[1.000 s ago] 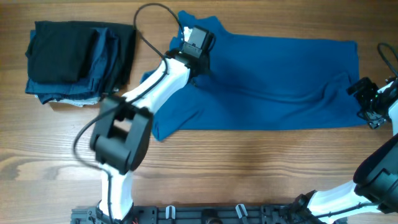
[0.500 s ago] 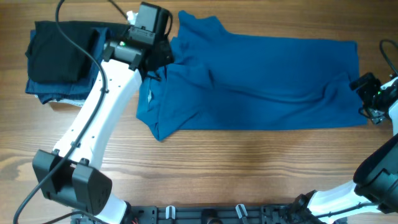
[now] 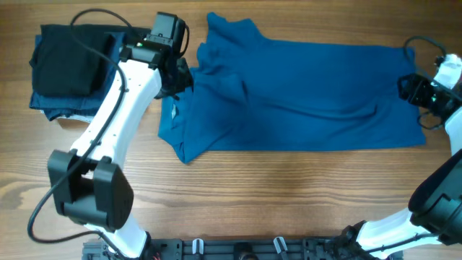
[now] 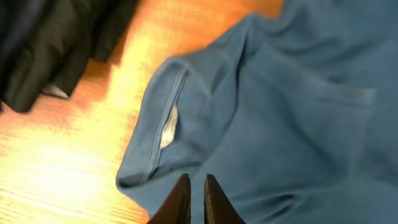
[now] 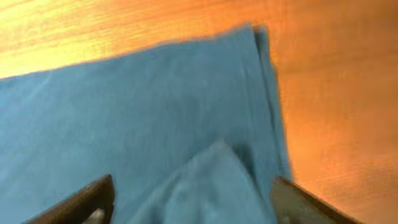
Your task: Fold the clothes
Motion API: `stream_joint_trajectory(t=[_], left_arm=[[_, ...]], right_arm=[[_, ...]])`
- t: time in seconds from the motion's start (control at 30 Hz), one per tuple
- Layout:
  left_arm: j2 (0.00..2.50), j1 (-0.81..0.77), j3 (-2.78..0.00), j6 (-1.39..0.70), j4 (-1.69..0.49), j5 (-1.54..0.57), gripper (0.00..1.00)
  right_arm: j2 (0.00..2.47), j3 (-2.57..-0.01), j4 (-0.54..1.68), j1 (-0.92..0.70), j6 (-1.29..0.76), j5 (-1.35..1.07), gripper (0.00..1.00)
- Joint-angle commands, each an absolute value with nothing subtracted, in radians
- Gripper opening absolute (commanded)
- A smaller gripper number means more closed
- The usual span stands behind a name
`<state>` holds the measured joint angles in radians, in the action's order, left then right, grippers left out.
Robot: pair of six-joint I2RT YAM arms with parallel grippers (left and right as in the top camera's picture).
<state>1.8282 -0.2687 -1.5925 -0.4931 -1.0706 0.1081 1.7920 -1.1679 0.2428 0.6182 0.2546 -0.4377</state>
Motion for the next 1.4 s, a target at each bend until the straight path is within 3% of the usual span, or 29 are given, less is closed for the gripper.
stream_joint_trajectory(t=[0.0, 0.03, 0.07, 0.17, 0.53, 0.77, 0.9, 1.1, 1.37], left_arm=[[1.847, -0.266, -1.548, -0.506, -1.079, 0.093, 0.09], [1.847, -0.266, -1.541, -0.506, -1.079, 0.093, 0.09], [1.847, -0.266, -1.536, -0.507, -1.082, 0.093, 0.09], [1.847, -0.266, -1.522, -0.511, -1.090, 0.094, 0.09], [1.847, -0.267, -1.522, -0.511, -1.097, 0.094, 0.13], [1.847, -0.267, -1.522, -0.510, -1.097, 0.094, 0.13], [1.847, -0.267, -1.522, -0.511, -1.097, 0.094, 0.13], [1.847, -0.267, -1.522, -0.510, -1.097, 0.094, 0.13], [1.847, -0.267, -1.522, -0.510, -1.097, 0.094, 0.14]], right_arm=[[1.867, -1.183, 0.164, 0.614, 0.392, -0.482, 0.55], [1.879, -1.183, 0.140, 0.614, 0.393, -0.489, 0.47], [1.895, -1.183, 0.119, 0.614, 0.393, -0.495, 0.47], [1.951, -1.183, 0.071, 0.614, 0.394, -0.495, 0.54], [2.038, -1.183, 0.019, 0.614, 0.446, -0.493, 0.54], [2.039, -1.183, 0.033, 0.614, 0.453, -0.471, 0.51], [2.039, -1.183, 0.042, 0.614, 0.472, -0.471, 0.43], [2.040, -1.183, 0.046, 0.614, 0.472, -0.455, 0.50], [2.059, -1.176, 0.039, 0.614, 0.468, -0.453, 0.47]])
